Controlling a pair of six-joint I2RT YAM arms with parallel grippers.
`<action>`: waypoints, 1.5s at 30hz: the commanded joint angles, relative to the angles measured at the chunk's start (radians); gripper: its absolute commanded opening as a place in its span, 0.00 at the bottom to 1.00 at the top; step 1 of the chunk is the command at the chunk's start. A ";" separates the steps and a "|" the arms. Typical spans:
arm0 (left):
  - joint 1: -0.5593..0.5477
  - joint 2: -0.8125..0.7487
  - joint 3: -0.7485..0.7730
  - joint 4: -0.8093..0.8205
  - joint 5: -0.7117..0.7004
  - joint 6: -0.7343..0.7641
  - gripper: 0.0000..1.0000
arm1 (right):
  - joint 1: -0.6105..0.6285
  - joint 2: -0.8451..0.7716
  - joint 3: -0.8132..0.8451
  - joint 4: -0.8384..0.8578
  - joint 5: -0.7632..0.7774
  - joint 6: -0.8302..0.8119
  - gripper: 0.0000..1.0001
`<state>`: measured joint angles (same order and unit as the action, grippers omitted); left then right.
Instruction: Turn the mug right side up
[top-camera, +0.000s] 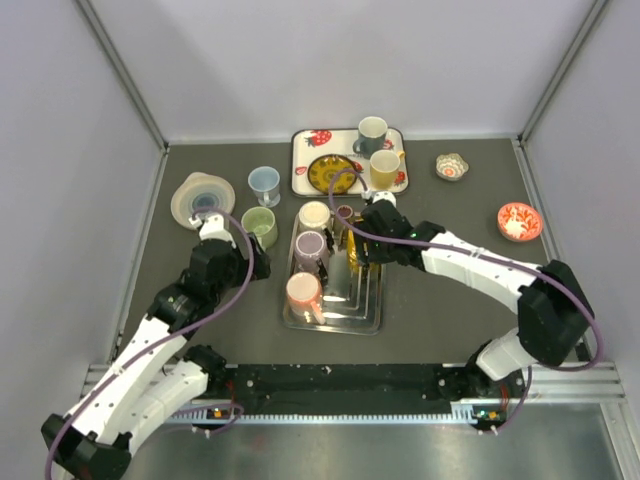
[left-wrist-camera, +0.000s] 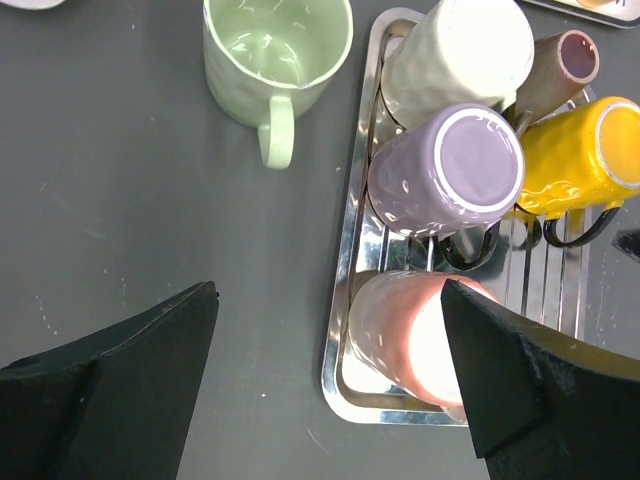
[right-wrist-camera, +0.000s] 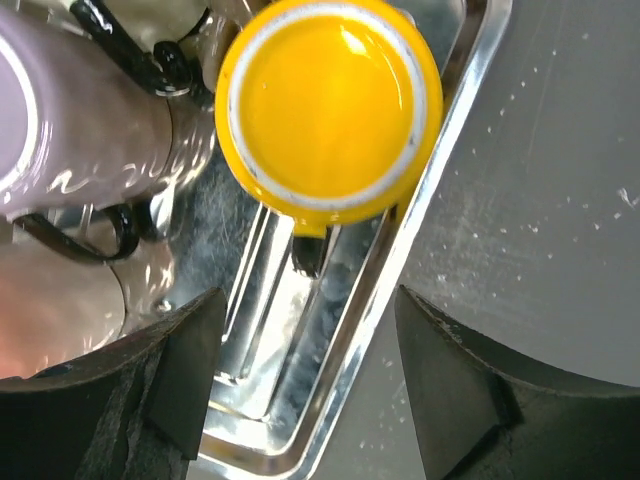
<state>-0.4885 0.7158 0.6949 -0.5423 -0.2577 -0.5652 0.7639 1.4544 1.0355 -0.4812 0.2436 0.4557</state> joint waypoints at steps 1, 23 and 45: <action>-0.002 -0.049 -0.035 0.007 -0.005 -0.016 0.99 | 0.011 0.086 0.115 0.041 0.049 0.034 0.68; -0.002 -0.059 -0.086 0.077 0.120 -0.004 0.91 | -0.035 0.264 0.196 0.021 0.066 -0.035 0.50; -0.002 -0.072 -0.106 0.090 0.163 -0.013 0.88 | -0.044 0.294 0.175 0.003 0.013 -0.049 0.00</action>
<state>-0.4885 0.6628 0.5980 -0.4957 -0.1101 -0.5747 0.7280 1.7180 1.1809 -0.5045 0.2790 0.4225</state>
